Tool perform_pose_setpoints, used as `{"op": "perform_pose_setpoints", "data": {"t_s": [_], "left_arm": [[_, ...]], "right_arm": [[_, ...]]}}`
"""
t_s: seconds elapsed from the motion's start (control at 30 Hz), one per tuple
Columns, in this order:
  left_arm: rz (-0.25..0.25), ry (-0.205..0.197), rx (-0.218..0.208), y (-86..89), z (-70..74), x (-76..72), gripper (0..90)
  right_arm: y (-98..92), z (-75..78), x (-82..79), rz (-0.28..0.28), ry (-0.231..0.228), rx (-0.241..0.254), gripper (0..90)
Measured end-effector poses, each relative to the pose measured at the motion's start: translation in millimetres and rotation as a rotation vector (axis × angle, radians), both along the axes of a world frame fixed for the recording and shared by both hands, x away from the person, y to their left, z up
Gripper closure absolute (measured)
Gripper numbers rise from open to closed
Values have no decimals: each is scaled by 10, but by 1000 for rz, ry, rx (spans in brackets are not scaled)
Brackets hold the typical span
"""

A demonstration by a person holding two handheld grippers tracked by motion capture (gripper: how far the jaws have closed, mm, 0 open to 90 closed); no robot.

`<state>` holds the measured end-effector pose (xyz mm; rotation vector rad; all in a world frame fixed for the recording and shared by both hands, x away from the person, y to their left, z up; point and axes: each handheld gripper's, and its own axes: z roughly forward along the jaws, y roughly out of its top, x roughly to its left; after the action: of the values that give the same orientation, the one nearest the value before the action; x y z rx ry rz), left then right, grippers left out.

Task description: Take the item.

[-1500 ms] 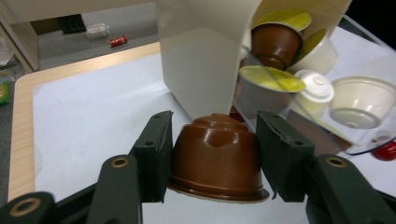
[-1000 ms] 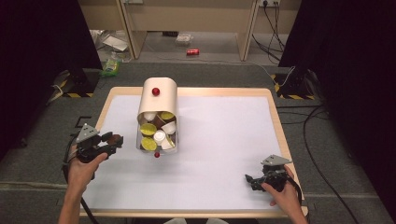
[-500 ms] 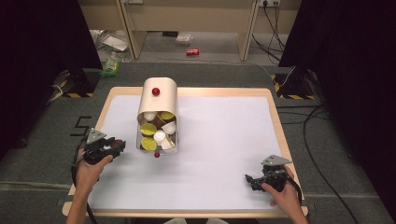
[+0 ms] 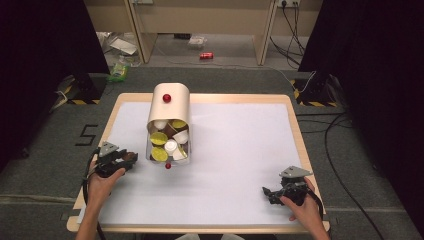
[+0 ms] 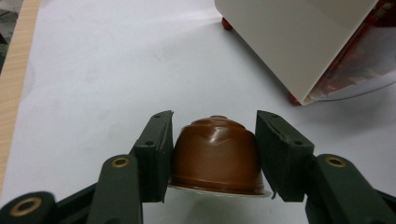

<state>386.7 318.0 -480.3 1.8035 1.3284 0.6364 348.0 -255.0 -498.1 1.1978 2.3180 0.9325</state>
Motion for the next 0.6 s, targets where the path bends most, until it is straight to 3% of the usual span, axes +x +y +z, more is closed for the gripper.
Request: {"op": "perform_pose_setpoints", "data": {"t_s": [0.6], "left_arm": [[14,18,-7,25,-32,-50,473]], "right_arm": [[1,0,-1,0,0,0,10]]}}
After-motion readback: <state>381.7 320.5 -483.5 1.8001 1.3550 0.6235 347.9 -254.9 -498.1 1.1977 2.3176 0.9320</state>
